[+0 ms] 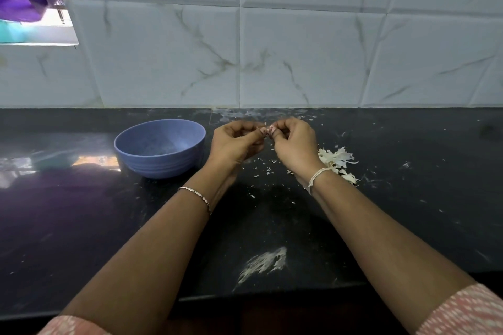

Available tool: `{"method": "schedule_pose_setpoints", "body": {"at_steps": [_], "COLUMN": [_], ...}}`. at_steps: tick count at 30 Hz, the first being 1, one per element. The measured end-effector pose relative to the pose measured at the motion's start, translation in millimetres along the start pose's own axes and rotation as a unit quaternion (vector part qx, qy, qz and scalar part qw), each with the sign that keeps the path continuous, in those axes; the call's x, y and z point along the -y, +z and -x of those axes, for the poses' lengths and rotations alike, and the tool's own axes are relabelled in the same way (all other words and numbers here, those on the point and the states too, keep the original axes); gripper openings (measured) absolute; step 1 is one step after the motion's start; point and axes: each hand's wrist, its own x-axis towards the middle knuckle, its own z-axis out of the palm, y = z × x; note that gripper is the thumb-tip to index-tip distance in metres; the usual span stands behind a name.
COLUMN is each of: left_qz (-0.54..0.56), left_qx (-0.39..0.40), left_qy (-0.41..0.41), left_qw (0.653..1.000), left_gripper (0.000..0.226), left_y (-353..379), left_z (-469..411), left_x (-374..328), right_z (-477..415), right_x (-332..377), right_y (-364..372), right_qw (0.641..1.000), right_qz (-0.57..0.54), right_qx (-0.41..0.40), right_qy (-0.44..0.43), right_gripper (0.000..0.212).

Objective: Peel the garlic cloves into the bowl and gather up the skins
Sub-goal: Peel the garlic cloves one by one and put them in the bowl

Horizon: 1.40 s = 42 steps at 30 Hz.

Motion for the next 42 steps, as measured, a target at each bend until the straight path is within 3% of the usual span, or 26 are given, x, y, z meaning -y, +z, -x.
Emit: {"method": "schedule_pose_setpoints", "body": {"at_steps": [3,6,9,13,16,22,28,31,33,37,40,42], "left_qz": [0.042,0.044,-0.054,-0.196,-0.186,-0.116,-0.056,-0.057,-0.096,-0.215,-0.250,-0.263], "left_qx": [0.024,0.025,-0.008,-0.065,-0.072,0.006,0.046,0.047,0.050,0.039,0.022,0.002], "left_qy": [-0.036,-0.044,0.009,0.092,0.085,0.032,-0.015,-0.022,-0.009,0.048,0.090,0.111], "left_qw": [0.998,0.998,0.998,0.974,0.976,0.993,0.997,0.997,0.994,0.975,0.964,0.958], "left_gripper": [0.004,0.003,0.008,0.008,0.006,0.009,0.007,0.007,0.009,0.019,0.009,0.006], "left_y": [-3.1,-3.5,-1.0,0.8,-0.4,-1.4,-9.3,-11.6,-12.2,-8.1,-9.8,-19.5], "left_z": [0.9,-0.1,-2.3,-7.2,-8.2,-2.8,-3.5,-4.0,-3.3,4.6,11.5,14.4], "left_x": [-1.2,-1.4,2.4,8.5,9.2,3.9,-2.8,-2.5,-4.8,-12.3,-23.1,-40.3], "right_z": [-0.6,0.3,1.1,4.3,5.9,1.4,-3.6,-5.7,-9.9,-12.3,-8.5,-7.5], "right_x": [-2.5,-1.2,0.0,1.6,1.4,-4.3,-5.2,-5.5,-11.7,-21.4,-19.4,-19.2], "right_y": [4.0,4.2,0.8,-4.4,-6.1,-9.7,-14.3,-26.1,-37.0,-55.3,-58.7,-58.0], "right_qw": [0.993,0.990,0.999,0.993,0.984,0.983,0.987,0.990,0.991,0.961,0.960,0.964], "right_qz": [-0.099,-0.117,-0.032,0.099,0.148,0.142,0.031,0.008,0.059,0.238,0.257,0.249], "right_qx": [0.027,0.034,0.024,0.009,0.001,0.032,0.120,0.111,0.088,0.124,0.091,0.077], "right_qy": [0.062,0.072,0.029,-0.066,-0.097,-0.116,-0.102,-0.084,-0.084,-0.063,-0.060,-0.059], "right_gripper": [0.012,0.012,0.011,0.012,0.012,0.012,0.008,0.008,0.008,0.019,0.004,0.013]}}
